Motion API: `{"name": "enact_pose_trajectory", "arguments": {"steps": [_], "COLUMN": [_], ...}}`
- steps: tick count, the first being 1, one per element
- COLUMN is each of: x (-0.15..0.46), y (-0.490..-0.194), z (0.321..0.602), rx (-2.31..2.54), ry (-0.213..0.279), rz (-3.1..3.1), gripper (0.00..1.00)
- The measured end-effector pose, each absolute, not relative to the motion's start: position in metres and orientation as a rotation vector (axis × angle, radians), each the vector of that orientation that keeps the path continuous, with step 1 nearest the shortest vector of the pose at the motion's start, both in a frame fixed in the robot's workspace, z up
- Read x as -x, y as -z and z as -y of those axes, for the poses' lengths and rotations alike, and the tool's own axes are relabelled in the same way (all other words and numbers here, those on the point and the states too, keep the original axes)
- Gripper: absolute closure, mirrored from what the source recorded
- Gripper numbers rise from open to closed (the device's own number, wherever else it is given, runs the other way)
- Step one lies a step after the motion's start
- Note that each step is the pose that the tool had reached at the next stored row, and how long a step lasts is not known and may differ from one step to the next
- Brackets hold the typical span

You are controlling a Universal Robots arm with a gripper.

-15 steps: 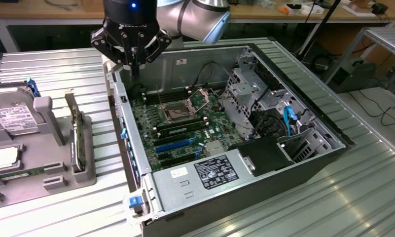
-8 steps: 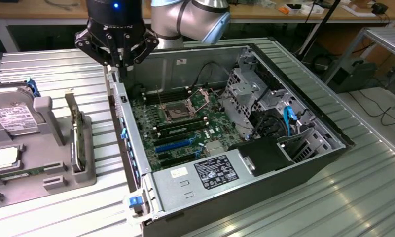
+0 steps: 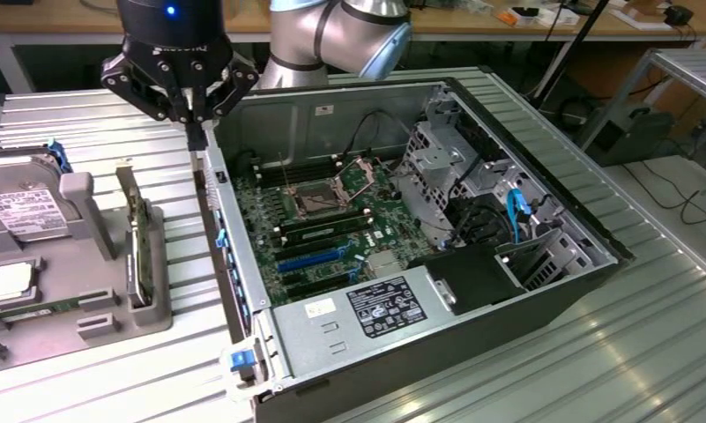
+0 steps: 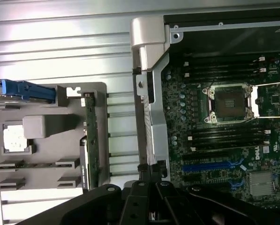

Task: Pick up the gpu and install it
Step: 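Reach for the gpu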

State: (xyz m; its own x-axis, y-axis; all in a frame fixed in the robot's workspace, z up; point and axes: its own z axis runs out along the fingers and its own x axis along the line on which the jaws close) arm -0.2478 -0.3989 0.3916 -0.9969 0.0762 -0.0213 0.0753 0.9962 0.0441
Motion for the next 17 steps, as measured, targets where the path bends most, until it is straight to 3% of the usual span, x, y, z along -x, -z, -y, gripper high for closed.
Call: {"name": "enact_pose_trajectory", "arguments": {"steps": [17], "x": [0.311], "y": [-0.39], "z": [0.399], "rx": [-0.118], "ry": [-0.068], "rz": [-3.116], "gripper": [0.89]}}
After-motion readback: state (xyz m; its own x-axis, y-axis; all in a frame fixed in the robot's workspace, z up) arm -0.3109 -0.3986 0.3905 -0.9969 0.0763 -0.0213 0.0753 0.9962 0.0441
